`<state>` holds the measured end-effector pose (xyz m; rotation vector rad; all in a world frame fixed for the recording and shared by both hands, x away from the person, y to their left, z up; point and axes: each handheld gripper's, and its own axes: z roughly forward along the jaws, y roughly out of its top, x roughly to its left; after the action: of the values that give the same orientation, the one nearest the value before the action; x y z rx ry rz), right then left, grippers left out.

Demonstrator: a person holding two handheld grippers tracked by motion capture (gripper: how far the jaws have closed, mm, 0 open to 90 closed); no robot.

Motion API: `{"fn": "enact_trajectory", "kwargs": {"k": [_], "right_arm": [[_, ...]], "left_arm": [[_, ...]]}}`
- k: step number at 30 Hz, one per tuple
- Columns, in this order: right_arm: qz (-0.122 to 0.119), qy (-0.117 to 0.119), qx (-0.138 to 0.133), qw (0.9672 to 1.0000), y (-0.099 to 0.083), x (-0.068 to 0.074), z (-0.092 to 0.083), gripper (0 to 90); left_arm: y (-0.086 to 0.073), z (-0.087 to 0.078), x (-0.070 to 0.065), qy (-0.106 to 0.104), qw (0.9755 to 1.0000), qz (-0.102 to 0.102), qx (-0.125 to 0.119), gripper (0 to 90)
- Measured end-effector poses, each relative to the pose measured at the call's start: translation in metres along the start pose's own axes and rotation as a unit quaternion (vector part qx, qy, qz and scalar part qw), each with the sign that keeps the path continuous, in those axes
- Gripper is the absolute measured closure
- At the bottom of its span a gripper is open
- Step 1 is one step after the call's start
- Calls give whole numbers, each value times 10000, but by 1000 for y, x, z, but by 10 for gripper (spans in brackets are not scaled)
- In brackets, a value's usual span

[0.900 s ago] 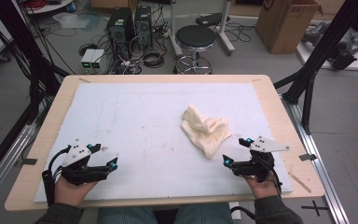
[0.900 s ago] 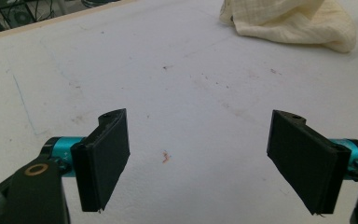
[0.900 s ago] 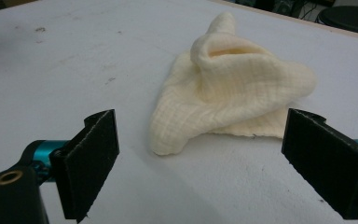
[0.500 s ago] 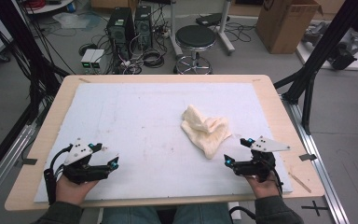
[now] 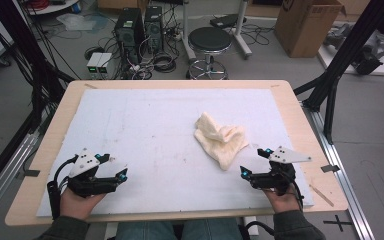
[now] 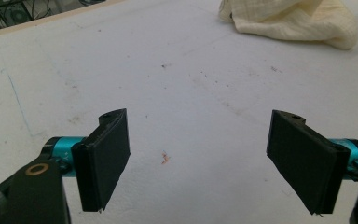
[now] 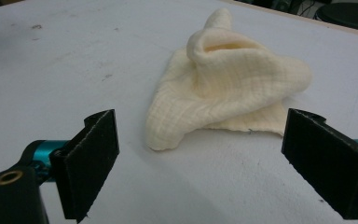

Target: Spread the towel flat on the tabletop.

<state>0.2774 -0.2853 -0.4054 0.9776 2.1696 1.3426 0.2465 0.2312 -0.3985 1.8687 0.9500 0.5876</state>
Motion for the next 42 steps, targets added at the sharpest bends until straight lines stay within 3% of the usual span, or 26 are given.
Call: {"fn": "enact_trajectory", "kwargs": {"k": [20, 28, 36, 42], "right_arm": [[60, -47, 49, 10000, 14, -11, 2, 102], [40, 0, 172, 9998, 36, -26, 26, 106], [-178, 132, 266, 9994, 62, -25, 50, 152], [-180, 202, 419, 9988, 71, -25, 67, 180]], "left_arm": [[1, 0, 0, 30, 10000, 21, 1, 215], [0, 0, 0, 55, 10000, 13, 3, 216], [0, 0, 2, 62, 10000, -18, 1, 216], [0, 0, 2, 47, 10000, 2, -7, 216]]}}
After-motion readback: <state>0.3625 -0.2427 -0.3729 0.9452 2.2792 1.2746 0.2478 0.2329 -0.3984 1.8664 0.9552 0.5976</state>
